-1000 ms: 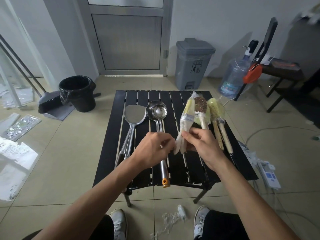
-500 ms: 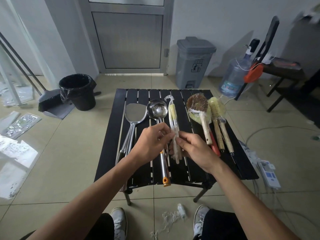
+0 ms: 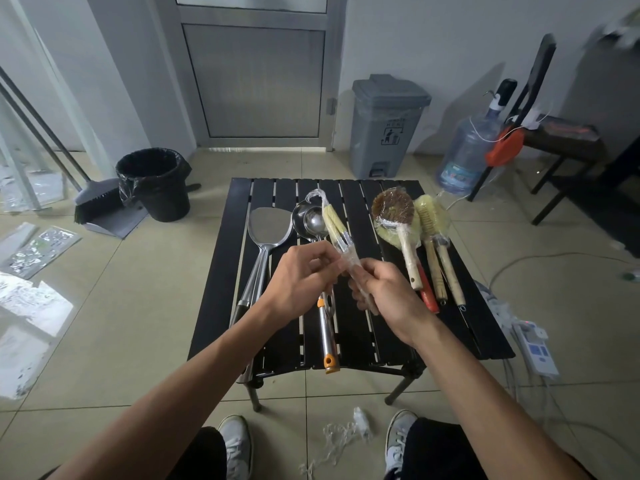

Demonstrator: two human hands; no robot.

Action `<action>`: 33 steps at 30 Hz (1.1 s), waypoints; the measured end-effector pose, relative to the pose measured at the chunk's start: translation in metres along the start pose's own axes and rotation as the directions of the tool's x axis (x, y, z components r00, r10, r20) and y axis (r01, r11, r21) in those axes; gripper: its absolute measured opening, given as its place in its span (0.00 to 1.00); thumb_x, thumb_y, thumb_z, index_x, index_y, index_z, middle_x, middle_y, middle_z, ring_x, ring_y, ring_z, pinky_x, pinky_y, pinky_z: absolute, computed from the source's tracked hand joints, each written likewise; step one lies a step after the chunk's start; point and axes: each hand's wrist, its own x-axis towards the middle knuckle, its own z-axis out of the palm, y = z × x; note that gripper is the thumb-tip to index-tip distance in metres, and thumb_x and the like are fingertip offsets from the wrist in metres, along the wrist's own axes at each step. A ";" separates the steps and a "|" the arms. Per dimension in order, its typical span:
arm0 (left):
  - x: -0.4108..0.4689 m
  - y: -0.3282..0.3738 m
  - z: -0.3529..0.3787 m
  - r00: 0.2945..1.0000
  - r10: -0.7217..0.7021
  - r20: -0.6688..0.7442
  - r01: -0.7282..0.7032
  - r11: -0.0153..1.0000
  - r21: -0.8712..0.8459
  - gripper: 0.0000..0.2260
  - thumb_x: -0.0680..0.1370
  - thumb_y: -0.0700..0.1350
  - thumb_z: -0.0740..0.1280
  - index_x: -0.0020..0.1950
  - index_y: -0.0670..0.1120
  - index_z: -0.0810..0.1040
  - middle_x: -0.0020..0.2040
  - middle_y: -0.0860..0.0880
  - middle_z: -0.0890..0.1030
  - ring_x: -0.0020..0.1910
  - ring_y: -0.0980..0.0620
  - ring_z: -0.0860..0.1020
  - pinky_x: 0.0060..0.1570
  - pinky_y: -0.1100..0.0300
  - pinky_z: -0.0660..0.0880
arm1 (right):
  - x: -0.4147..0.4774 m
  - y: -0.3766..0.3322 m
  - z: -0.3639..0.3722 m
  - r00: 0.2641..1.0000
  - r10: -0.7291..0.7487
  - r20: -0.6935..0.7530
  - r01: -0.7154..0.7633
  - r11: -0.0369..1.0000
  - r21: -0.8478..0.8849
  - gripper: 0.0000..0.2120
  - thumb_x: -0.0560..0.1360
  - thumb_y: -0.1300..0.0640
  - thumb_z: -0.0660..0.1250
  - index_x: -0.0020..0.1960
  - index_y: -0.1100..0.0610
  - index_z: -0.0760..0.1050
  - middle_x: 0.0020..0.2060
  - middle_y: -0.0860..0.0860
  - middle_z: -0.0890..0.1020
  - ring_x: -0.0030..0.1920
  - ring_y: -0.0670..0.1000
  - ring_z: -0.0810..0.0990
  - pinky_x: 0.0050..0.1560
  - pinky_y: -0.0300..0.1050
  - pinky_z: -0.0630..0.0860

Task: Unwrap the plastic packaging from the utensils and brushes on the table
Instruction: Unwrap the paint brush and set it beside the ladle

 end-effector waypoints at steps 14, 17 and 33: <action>0.006 0.008 -0.023 0.929 -0.192 -0.316 0.103 0.955 -0.277 0.14 0.83 0.53 0.70 0.62 0.44 0.81 0.51 0.46 0.87 0.40 0.49 0.86 0.35 0.59 0.79 | -0.007 0.001 -0.019 0.990 -0.023 0.136 0.029 0.999 -0.045 0.24 0.77 0.45 0.62 0.56 0.66 0.79 0.32 0.48 0.70 0.30 0.46 0.64 0.30 0.40 0.59; 0.007 0.005 -0.030 0.928 -0.169 -0.332 0.086 0.964 -0.251 0.11 0.82 0.50 0.71 0.59 0.44 0.84 0.49 0.46 0.88 0.40 0.51 0.85 0.37 0.58 0.78 | -0.007 0.004 -0.019 0.988 -0.036 0.149 0.055 0.991 -0.124 0.24 0.78 0.41 0.65 0.52 0.64 0.79 0.31 0.47 0.70 0.29 0.45 0.64 0.27 0.36 0.61; 0.007 0.013 -0.026 0.934 0.011 -0.356 0.031 0.993 0.114 0.06 0.81 0.42 0.72 0.47 0.42 0.84 0.36 0.49 0.84 0.32 0.55 0.83 0.35 0.63 0.78 | 0.000 0.001 -0.042 0.989 -0.012 -0.146 -0.026 0.968 -0.250 0.28 0.76 0.34 0.63 0.40 0.61 0.77 0.23 0.45 0.69 0.21 0.41 0.66 0.23 0.31 0.63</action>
